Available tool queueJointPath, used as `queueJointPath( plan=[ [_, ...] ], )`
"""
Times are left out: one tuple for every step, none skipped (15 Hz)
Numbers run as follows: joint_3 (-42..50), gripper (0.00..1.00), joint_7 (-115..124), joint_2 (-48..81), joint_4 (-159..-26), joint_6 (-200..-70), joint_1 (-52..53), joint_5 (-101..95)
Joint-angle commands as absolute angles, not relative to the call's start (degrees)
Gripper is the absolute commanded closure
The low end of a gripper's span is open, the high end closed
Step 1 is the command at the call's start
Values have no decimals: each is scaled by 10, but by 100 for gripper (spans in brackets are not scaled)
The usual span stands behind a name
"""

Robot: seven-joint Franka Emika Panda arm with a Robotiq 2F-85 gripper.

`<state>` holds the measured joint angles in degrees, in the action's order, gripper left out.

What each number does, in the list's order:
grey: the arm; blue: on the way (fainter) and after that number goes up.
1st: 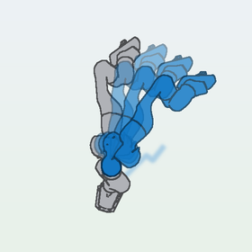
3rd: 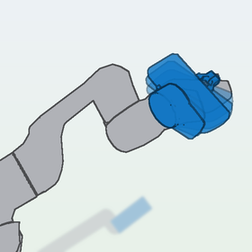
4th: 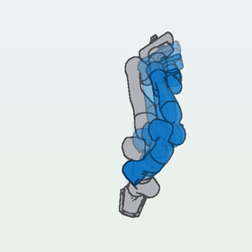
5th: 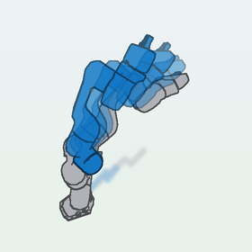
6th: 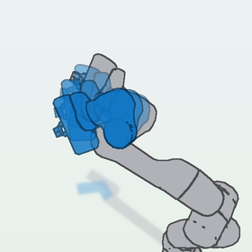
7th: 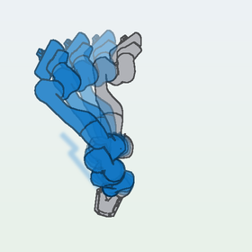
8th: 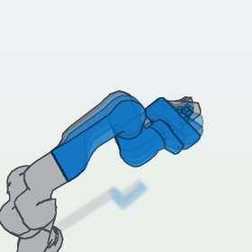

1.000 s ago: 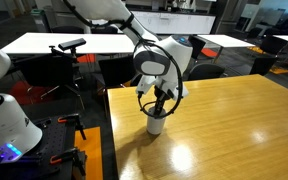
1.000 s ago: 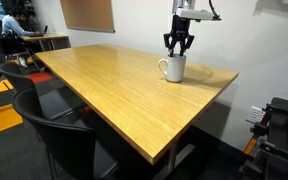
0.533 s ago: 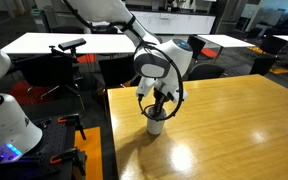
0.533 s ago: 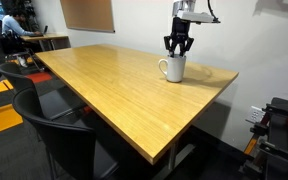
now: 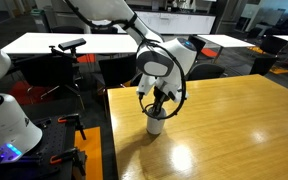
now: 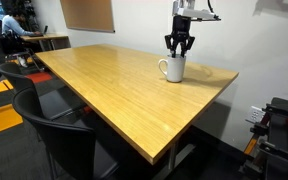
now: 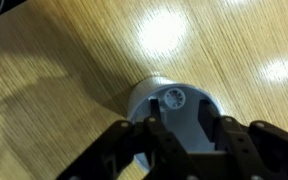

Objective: Pick the marker in the cup and put it on the table

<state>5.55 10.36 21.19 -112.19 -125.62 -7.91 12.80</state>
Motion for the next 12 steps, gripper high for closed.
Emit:
queueJointPath(
  plan=[
    [56, 71, 92, 221, -1094, -1216, -85, 135],
    [56, 85, 91, 223, -1090, -1211, -85, 136],
    [56, 94, 92, 225, -1087, -1207, -86, 136],
    [56, 100, 91, 226, -1084, -1204, -86, 137],
    [56, 95, 91, 228, -1081, -1201, -86, 137],
    [56, 95, 92, 229, -1079, -1198, -87, 137],
    [56, 95, 91, 229, -1077, -1197, -87, 137],
    [56, 95, 90, 227, -1078, -1197, -87, 138],
    [56, 95, 90, 225, -1080, -1197, -87, 137],
    [55, 95, 88, 220, -1083, -1195, -88, 137],
    [56, 95, 89, 214, -1087, -1193, -88, 136],
    [55, 95, 85, 210, -1088, -1189, -89, 137]
  ],
)
